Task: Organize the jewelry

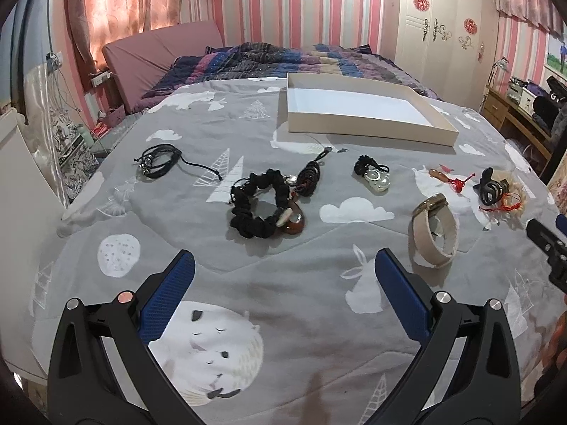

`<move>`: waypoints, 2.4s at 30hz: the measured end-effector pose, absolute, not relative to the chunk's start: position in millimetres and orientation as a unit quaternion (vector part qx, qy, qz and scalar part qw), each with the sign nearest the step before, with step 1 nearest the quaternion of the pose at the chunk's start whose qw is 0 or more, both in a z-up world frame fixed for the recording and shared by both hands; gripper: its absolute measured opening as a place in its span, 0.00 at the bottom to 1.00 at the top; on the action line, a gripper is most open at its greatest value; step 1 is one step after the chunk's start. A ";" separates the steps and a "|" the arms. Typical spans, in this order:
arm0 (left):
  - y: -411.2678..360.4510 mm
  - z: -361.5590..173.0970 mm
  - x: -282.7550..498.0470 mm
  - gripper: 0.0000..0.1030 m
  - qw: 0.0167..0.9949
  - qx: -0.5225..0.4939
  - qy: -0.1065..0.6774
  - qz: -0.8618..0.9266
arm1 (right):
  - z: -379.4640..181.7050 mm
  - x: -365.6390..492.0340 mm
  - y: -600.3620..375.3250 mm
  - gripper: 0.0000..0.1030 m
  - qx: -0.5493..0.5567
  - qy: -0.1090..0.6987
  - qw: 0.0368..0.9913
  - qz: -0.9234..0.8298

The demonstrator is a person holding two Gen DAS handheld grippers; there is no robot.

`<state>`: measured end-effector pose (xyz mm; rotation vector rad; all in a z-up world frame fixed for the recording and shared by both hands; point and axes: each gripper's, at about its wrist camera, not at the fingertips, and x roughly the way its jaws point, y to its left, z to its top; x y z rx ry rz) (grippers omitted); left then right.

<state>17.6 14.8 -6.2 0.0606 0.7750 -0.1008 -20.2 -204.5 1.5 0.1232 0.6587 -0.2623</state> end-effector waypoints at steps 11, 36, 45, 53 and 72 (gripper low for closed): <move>33.9 10.9 51.8 0.97 0.920 0.034 0.387 -0.052 | 25.1 -6.1 -230.2 0.99 0.059 0.316 0.938 -0.128; 6.7 -31.6 114.8 0.73 0.898 0.052 0.431 -0.068 | -31.1 52.0 -285.1 0.53 0.085 0.401 0.900 -0.149; 5.3 -35.9 120.7 0.73 0.896 0.054 0.437 -0.057 | -47.4 58.3 -303.9 0.38 0.106 0.421 0.885 -0.170; 9.9 -35.4 118.4 0.73 0.895 0.052 0.439 -0.055 | -51.2 57.3 -307.5 0.13 0.125 0.421 0.884 -0.163; 8.8 -41.1 123.8 0.53 0.889 0.052 0.450 -0.063 | -44.1 54.2 -296.2 0.04 0.119 0.402 0.898 -0.135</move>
